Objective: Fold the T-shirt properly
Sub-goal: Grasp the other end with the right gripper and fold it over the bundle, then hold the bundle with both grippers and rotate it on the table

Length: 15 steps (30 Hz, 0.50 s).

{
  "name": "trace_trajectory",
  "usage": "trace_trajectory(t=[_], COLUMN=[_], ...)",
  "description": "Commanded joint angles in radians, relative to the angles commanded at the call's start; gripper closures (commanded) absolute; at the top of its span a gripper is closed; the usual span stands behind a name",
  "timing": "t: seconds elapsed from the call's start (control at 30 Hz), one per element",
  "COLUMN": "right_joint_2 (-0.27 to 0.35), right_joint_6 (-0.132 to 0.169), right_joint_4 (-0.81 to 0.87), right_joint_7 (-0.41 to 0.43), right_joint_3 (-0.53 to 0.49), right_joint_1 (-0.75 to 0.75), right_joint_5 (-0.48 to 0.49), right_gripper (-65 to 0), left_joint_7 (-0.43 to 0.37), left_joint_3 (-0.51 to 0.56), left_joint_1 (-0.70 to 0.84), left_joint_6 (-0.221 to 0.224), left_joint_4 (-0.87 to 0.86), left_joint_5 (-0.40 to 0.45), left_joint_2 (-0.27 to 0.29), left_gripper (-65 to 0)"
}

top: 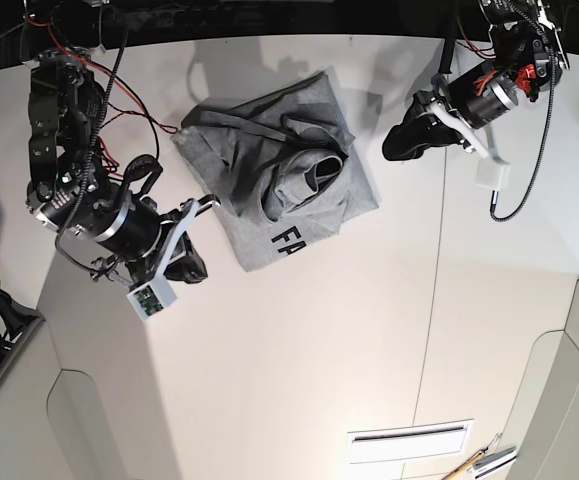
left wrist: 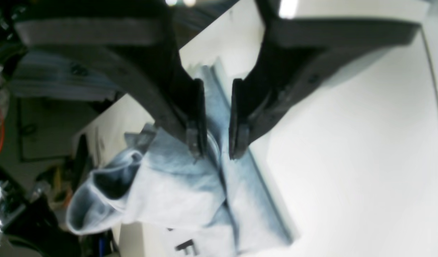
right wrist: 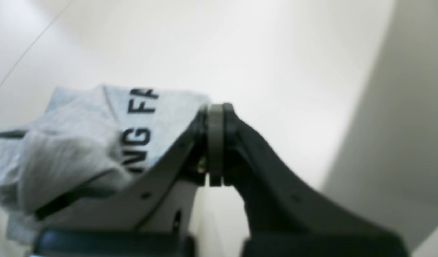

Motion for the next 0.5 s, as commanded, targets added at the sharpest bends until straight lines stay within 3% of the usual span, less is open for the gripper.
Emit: trace_trajectory(t=[0.13, 0.23, 0.37, 0.5], right_joint_2=[-0.001, -0.002, -0.018, -0.031], right_joint_6=[0.002, 0.011, 0.135, 0.174], right_joint_4=[0.000, -0.005, -0.083, -0.137], right_joint_7=[0.018, 0.042, -0.012, -0.054], right_joint_3=[0.000, 0.000, -0.028, -0.072], right_joint_1=[-0.042, -0.049, -0.050, -0.072], right_joint_5=[0.003, 0.048, 0.207, 0.320], right_gripper=[0.0, 0.0, 0.0, 0.0], left_joint_7=[0.055, 0.065, 0.060, 0.060], left_joint_3=[0.000, 0.002, 0.029, 0.053], left_joint_1=[0.000, 0.000, -0.006, -0.008], left_joint_6=[0.000, 0.000, 0.000, 0.000], left_joint_4=[0.083, 0.095, 0.094, 0.094], left_joint_5=[-0.112, -0.122, -0.121, -0.107], left_joint_2=[0.000, 0.000, 0.000, 0.000], left_gripper=[-12.0, -12.0, -12.0, -12.0])
